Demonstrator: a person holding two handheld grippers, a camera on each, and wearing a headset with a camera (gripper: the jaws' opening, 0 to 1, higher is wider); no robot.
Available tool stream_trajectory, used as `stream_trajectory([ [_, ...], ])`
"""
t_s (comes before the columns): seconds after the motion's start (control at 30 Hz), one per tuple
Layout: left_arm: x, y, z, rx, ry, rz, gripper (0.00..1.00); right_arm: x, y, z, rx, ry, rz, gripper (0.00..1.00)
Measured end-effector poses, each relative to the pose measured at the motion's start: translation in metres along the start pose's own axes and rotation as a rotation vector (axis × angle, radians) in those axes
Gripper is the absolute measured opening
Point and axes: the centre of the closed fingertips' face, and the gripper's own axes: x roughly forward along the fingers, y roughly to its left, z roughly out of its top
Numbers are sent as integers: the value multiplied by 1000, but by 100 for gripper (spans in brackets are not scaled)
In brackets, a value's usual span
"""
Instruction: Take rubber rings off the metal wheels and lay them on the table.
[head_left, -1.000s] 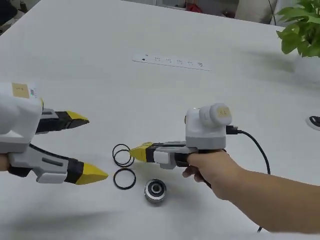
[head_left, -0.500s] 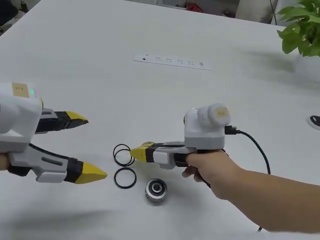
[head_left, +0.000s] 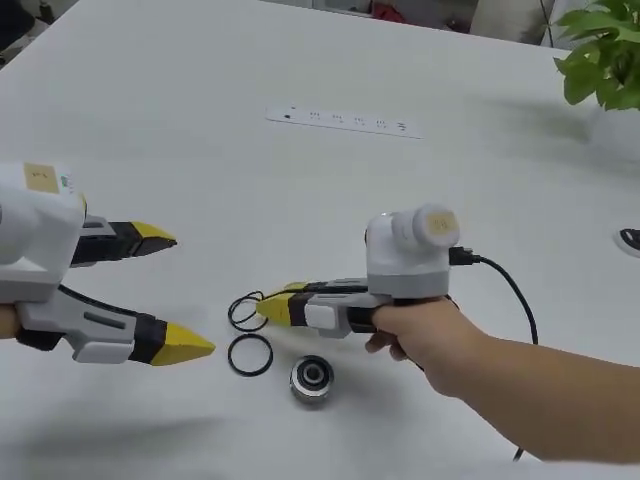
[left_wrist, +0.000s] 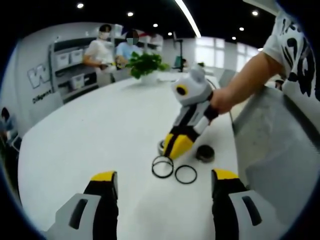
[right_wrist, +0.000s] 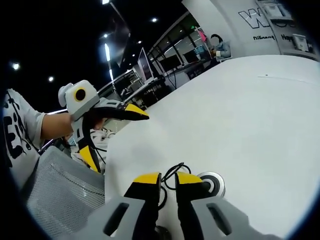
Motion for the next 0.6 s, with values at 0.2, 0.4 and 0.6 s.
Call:
stream_trajectory([
  [0.2, 0, -1, 0, 1, 1, -2, 77, -3, 0, 3, -14, -6, -4, 14],
  [0.4, -1, -2, 1, 2, 0, -2, 77, -7, 1, 7, -18, -18, -7, 18],
  [0.6, -2, -2, 4, 3, -4, -1, 78, -11, 4, 12, -27, -28, -3, 22],
])
